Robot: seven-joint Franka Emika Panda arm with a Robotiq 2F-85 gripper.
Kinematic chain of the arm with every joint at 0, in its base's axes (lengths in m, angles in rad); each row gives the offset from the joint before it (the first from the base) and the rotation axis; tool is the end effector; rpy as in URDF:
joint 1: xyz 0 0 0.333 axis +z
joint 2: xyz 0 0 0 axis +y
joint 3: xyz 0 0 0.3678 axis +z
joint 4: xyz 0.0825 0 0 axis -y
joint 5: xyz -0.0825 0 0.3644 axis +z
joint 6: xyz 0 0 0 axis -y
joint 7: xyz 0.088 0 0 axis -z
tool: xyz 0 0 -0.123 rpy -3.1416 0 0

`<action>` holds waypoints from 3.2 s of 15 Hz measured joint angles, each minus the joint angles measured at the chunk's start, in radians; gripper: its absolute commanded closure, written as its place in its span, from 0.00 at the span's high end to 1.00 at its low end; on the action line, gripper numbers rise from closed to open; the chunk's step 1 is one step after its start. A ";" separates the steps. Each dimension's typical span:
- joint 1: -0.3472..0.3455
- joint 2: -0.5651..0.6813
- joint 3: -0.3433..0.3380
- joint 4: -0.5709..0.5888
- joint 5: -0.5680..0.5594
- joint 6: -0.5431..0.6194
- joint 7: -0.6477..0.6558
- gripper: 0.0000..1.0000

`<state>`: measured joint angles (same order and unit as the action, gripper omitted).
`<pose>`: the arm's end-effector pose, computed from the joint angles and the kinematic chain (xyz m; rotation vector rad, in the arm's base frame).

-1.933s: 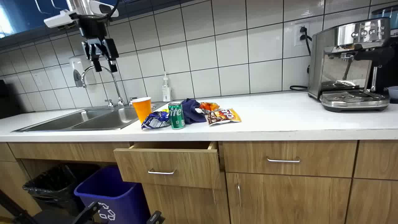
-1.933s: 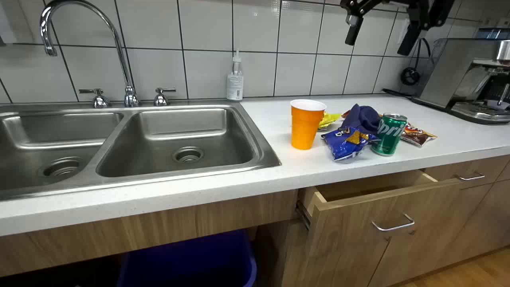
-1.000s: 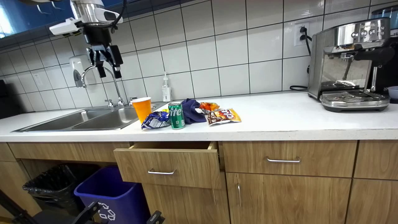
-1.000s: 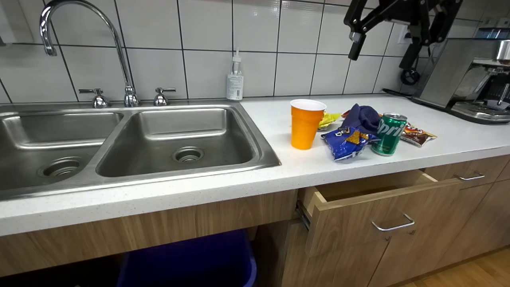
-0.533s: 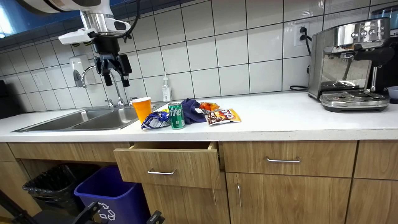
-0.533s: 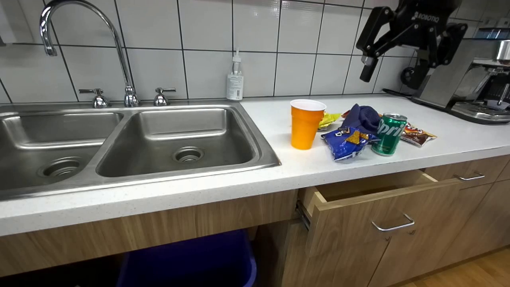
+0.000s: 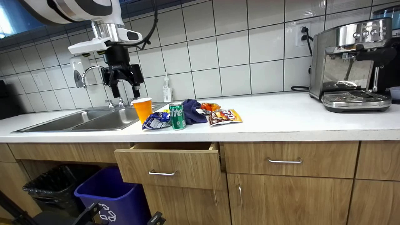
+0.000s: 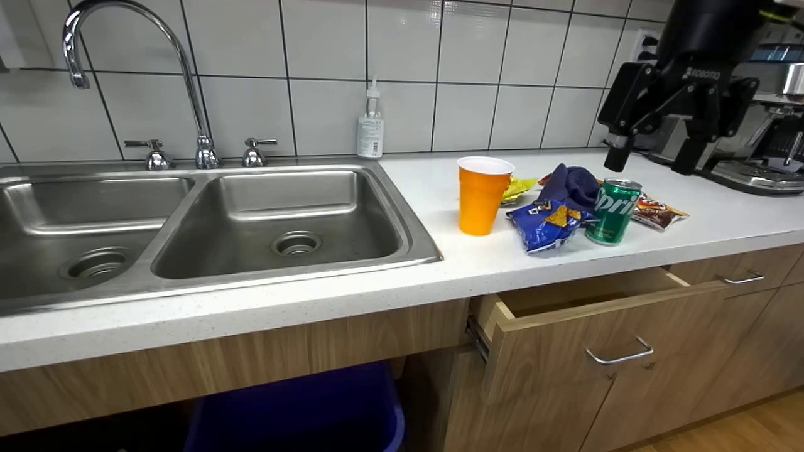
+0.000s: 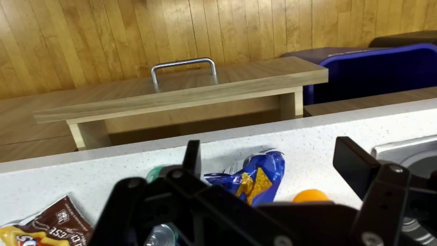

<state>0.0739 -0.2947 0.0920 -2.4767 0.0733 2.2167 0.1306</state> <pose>0.4039 0.0724 0.4470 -3.1040 0.0176 -0.0450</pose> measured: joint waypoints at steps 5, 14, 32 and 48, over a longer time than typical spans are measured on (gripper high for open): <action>-0.025 0.029 -0.014 -0.041 -0.094 0.054 0.002 1.00; -0.080 0.131 -0.038 -0.083 -0.186 0.184 0.045 1.00; -0.084 0.245 -0.051 -0.080 -0.244 0.225 0.094 1.00; -0.083 0.387 -0.081 -0.079 -0.349 0.411 0.086 1.00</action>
<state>-0.0096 0.0922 0.0109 -2.5556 -0.2757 2.6275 0.2170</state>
